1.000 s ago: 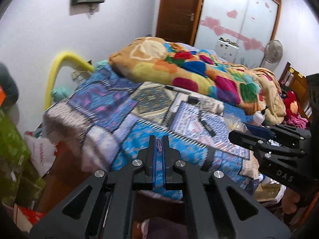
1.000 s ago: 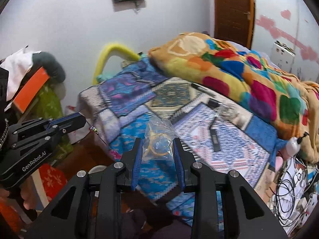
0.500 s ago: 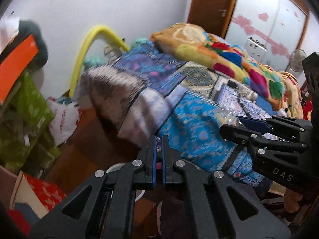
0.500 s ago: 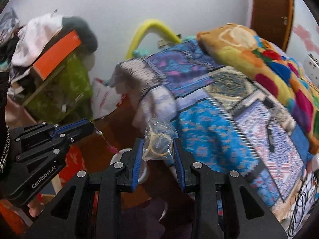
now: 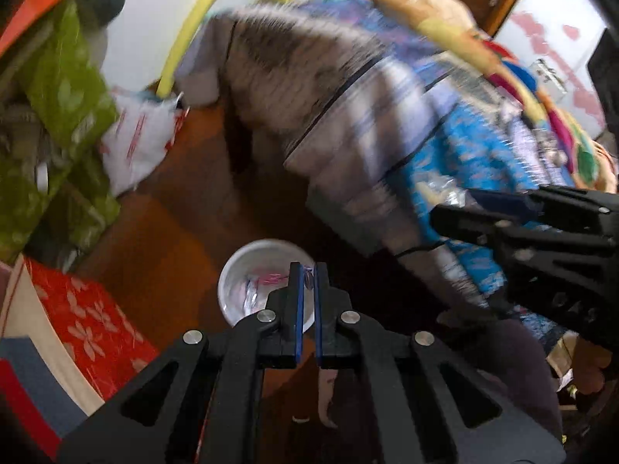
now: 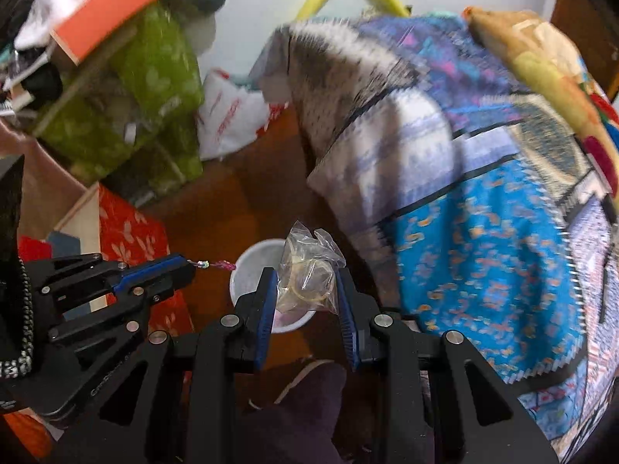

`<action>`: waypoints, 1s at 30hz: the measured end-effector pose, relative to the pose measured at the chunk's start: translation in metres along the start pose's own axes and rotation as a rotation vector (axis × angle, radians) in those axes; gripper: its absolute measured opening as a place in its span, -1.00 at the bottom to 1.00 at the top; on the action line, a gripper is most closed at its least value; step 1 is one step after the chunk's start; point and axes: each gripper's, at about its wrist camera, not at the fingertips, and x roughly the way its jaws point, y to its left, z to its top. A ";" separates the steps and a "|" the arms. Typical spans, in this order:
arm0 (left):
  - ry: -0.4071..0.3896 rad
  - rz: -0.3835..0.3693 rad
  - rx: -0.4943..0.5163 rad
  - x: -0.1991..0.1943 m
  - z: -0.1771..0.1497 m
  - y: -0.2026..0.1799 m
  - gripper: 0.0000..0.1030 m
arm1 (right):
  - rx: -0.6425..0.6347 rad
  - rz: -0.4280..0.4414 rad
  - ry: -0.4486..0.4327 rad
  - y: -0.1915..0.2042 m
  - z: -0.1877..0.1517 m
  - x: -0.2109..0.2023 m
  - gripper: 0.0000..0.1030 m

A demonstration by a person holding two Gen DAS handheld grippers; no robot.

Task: Collect trash
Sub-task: 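Open both grippers to drop the bag and pin into the bucket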

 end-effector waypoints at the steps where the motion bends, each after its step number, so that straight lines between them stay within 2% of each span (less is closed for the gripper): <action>1: 0.020 0.004 -0.019 0.009 -0.002 0.007 -0.95 | -0.004 0.005 0.023 0.001 0.002 0.010 -0.46; 6: 0.114 0.001 -0.123 0.051 -0.010 0.038 -0.95 | -0.013 0.034 0.116 0.007 0.008 0.052 -0.46; 12: 0.169 -0.023 -0.187 0.086 -0.013 0.054 -0.95 | 0.003 0.072 0.198 0.012 0.013 0.088 -0.46; 17: 0.185 0.012 -0.189 0.099 -0.011 0.057 -0.95 | -0.020 0.063 0.226 0.019 0.017 0.105 -0.45; 20: 0.190 0.058 -0.182 0.101 -0.009 0.061 -0.95 | -0.020 0.076 0.241 0.021 0.019 0.108 -0.44; 22: 0.191 0.075 -0.173 0.098 -0.008 0.062 -0.91 | -0.023 0.082 0.254 0.021 0.021 0.110 -0.33; 24: 0.184 0.079 -0.167 0.093 -0.007 0.062 -0.80 | -0.019 0.094 0.253 0.021 0.022 0.109 -0.11; 26: 0.174 0.090 -0.155 0.086 -0.006 0.061 -0.66 | -0.008 0.097 0.238 0.020 0.023 0.107 0.03; 27: 0.167 0.099 -0.148 0.083 -0.006 0.060 -0.60 | -0.005 0.095 0.232 0.019 0.023 0.104 0.05; 30: 0.145 0.120 -0.129 0.070 -0.005 0.056 -0.55 | 0.000 0.096 0.217 0.018 0.024 0.096 0.05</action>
